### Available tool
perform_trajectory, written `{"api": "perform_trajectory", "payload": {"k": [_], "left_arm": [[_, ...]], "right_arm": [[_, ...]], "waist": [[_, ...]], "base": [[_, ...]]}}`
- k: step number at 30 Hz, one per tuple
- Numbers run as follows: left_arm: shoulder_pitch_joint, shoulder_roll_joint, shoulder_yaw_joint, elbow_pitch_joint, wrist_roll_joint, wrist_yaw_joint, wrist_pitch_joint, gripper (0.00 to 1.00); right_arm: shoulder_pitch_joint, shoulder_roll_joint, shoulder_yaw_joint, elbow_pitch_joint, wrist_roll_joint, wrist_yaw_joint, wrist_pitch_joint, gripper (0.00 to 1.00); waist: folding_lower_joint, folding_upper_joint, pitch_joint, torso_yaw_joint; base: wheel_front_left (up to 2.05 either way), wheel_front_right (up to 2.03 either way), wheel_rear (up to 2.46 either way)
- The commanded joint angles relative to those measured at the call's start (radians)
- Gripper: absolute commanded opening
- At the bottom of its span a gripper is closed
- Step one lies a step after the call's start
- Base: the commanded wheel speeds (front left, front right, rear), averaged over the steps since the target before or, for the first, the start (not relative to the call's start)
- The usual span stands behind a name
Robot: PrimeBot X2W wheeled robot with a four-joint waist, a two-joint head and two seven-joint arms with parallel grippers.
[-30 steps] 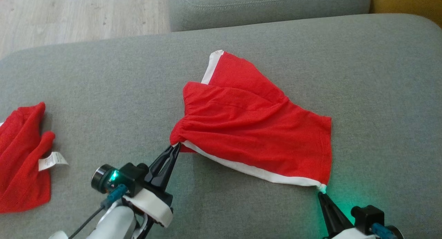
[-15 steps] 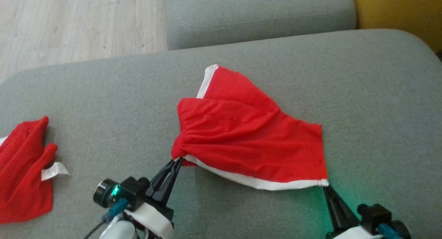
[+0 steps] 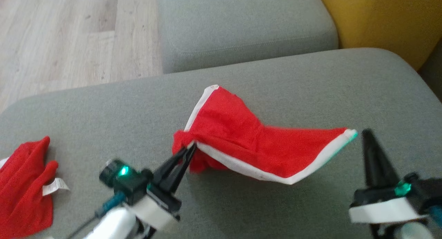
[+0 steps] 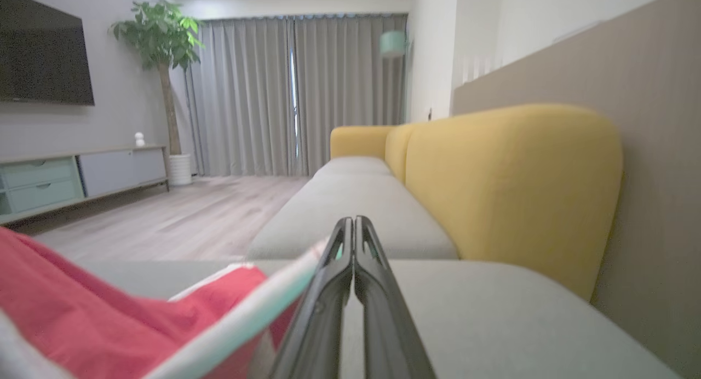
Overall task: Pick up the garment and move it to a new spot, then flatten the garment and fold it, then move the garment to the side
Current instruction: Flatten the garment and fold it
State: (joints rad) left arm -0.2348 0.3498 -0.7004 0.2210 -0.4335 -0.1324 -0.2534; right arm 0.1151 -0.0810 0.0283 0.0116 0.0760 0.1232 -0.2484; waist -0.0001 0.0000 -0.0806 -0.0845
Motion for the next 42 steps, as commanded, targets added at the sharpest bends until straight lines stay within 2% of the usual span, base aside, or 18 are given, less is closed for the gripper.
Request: {"api": "perform_trajectory", "payload": {"k": [1,5,9,11,14,15,16,21,22,28,31,33,37,42], "left_arm": [[-0.131,0.048,0.016,-0.063,-0.024,0.002,0.004,0.0],[-0.276,0.1,-0.035,-0.131,-0.087,0.002,0.046,0.0],[-0.451,0.135,-0.082,-0.133,-0.157,0.002,0.083,0.0],[-0.524,0.133,-0.108,-0.11,-0.201,0.002,0.092,0.0],[-0.612,0.127,-0.157,-0.066,-0.256,0.002,0.097,0.0],[-0.636,0.127,-0.174,-0.049,-0.27,0.002,0.097,0.0],[-0.657,0.124,-0.191,-0.033,-0.286,0.002,0.094,0.0],[-0.738,0.067,-0.216,0.094,-0.364,0.002,0.078,0.0],[-0.738,0.067,-0.216,0.094,-0.364,0.002,0.078,0.0],[-0.851,-0.026,-0.285,0.23,-0.352,0.002,0.085,0.0],[-0.897,-0.072,-0.308,0.293,-0.35,0.002,0.085,0.0],[-0.925,-0.094,-0.33,0.317,-0.355,0.002,0.087,0.0],[-0.971,-0.107,-0.375,0.342,-0.373,0.002,0.085,0.0],[-1.005,-0.11,-0.429,0.35,-0.401,0.002,0.074,0.0]], "right_arm": [[-0.072,-0.035,-0.001,-0.074,-0.004,0.008,-0.013,0.0],[-0.187,-0.077,-0.029,-0.121,0.017,0.008,-0.013,0.0],[-0.326,-0.134,-0.025,-0.069,0.033,0.008,-0.012,0.0],[-0.361,-0.167,0.008,-0.026,0.053,0.008,0.0,0.0],[-0.353,-0.208,0.111,0.015,0.103,0.008,0.041,0.0],[-0.337,-0.213,0.143,0.026,0.121,0.008,0.049,0.36],[-0.319,-0.213,0.173,0.035,0.138,0.008,0.05,1.0],[-0.223,-0.172,0.321,0.099,0.198,0.008,0.024,1.0],[-0.223,-0.172,0.321,0.099,0.198,0.008,0.024,1.0],[-0.19,-0.112,0.526,0.116,0.269,0.008,-0.001,1.0],[-0.2,-0.082,0.598,0.144,0.285,0.008,-0.005,1.0],[-0.221,-0.055,0.614,0.183,0.282,0.008,-0.008,1.0],[-0.281,-0.004,0.565,0.301,0.27,0.008,-0.012,1.0],[-0.372,0.02,0.536,0.445,0.248,0.008,-0.013,1.0]], "waist": [[0.0001,0.0,-0.016,-0.006],[0.0001,0.0,-0.019,-0.015],[0.0001,0.0,0.001,-0.011],[0.0001,0.0,0.02,0.002],[0.0001,0.0,0.05,0.016],[0.0001,0.0,0.058,0.018],[0.0001,0.0,0.066,0.021],[0.0001,0.0,0.095,0.029],[0.0001,0.0,0.095,0.029],[0.0001,0.0,0.12,0.005],[0.0001,0.0,0.129,-0.013],[0.0001,0.0,0.135,-0.024],[0.0001,0.0,0.143,-0.036],[0.0001,0.0,0.15,-0.022]], "base": [[0.0,0.0,0.0],[0.0,0.0,0.0],[0.0,0.0,0.0],[0.0,0.0,0.0],[0.0,0.0,0.0],[0.0,0.0,0.0],[0.0,0.0,0.0],[0.0,0.0,0.0],[0.0,0.0,0.0],[0.0,0.0,0.0],[0.0,0.0,0.0],[0.0,0.0,0.0],[0.0,0.0,0.0],[0.0,0.0,0.0]]}}
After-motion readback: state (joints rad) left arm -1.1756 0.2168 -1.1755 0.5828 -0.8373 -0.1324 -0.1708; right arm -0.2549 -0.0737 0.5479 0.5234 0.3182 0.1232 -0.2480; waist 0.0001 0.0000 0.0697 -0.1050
